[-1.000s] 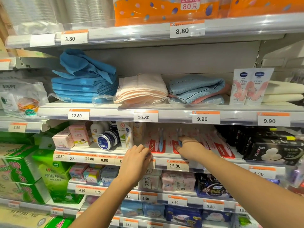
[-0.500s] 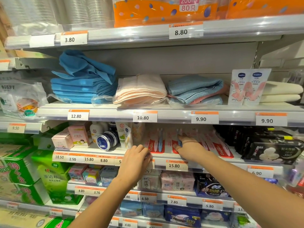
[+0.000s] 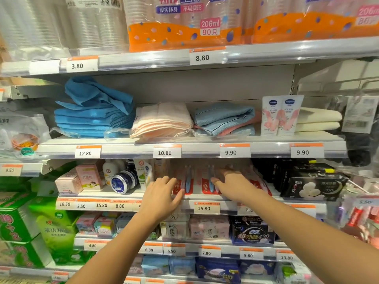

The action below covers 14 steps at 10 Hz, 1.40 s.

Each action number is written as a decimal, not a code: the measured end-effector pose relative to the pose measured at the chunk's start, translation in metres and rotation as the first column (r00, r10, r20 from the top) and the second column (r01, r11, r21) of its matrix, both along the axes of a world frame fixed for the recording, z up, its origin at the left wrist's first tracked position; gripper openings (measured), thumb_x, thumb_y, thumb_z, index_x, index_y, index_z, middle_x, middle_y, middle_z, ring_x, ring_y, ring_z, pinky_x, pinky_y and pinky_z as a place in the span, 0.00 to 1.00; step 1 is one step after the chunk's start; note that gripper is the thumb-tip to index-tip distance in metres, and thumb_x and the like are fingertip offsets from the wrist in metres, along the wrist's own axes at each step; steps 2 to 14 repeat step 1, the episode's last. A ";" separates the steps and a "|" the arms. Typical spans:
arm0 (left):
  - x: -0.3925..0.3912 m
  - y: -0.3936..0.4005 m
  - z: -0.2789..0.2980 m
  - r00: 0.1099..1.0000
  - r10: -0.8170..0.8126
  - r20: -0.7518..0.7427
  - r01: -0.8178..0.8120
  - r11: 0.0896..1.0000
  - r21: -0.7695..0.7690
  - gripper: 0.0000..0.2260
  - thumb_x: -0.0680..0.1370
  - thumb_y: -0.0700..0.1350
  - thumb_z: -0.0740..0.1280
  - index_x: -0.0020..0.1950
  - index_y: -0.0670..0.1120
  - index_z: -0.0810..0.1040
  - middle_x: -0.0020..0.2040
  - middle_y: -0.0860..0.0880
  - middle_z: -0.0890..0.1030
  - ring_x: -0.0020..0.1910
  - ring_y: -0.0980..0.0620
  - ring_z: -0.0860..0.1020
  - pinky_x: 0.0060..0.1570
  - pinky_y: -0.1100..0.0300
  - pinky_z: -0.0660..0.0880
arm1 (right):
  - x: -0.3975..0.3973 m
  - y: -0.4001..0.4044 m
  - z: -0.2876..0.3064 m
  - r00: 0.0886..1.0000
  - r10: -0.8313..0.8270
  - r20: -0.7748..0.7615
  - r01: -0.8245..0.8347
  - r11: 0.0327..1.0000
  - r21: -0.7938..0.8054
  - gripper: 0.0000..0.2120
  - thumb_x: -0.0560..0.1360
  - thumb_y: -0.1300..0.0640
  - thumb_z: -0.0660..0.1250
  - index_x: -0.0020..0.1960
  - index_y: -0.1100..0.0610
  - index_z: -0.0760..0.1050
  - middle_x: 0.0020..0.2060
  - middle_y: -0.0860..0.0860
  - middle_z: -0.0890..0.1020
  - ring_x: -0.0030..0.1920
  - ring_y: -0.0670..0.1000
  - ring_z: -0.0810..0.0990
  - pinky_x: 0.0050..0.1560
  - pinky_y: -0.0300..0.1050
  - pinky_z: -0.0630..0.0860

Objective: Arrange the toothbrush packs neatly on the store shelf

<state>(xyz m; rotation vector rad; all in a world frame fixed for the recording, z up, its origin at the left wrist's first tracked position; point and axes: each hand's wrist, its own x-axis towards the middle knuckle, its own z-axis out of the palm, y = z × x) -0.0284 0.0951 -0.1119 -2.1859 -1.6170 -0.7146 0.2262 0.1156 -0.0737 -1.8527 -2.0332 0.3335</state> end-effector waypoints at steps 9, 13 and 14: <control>0.007 -0.001 0.011 0.998 0.061 -0.017 -0.061 0.997 -0.044 0.18 0.80 0.63 0.57 0.53 0.50 0.75 0.44 0.52 0.74 0.47 0.48 0.76 0.47 0.51 0.73 | 0.007 -0.008 0.004 1.000 -0.001 -0.015 0.002 0.999 0.040 0.29 0.82 0.38 0.60 0.67 0.61 0.77 0.60 0.62 0.82 0.58 0.60 0.81 0.58 0.51 0.79; 0.007 -0.001 0.011 0.998 0.061 -0.017 -0.061 0.997 -0.044 0.18 0.80 0.63 0.57 0.53 0.50 0.75 0.44 0.52 0.74 0.47 0.48 0.76 0.47 0.51 0.73 | 0.007 -0.008 0.004 1.000 -0.001 -0.015 0.002 0.999 0.040 0.29 0.82 0.38 0.60 0.67 0.61 0.77 0.60 0.62 0.82 0.58 0.60 0.81 0.58 0.51 0.79; 0.007 -0.001 0.011 0.998 0.061 -0.017 -0.061 0.997 -0.044 0.18 0.80 0.63 0.57 0.53 0.50 0.75 0.44 0.52 0.74 0.47 0.48 0.76 0.47 0.51 0.73 | 0.007 -0.008 0.004 1.000 -0.001 -0.015 0.002 0.999 0.040 0.29 0.82 0.38 0.60 0.67 0.61 0.77 0.60 0.62 0.82 0.58 0.60 0.81 0.58 0.51 0.79</control>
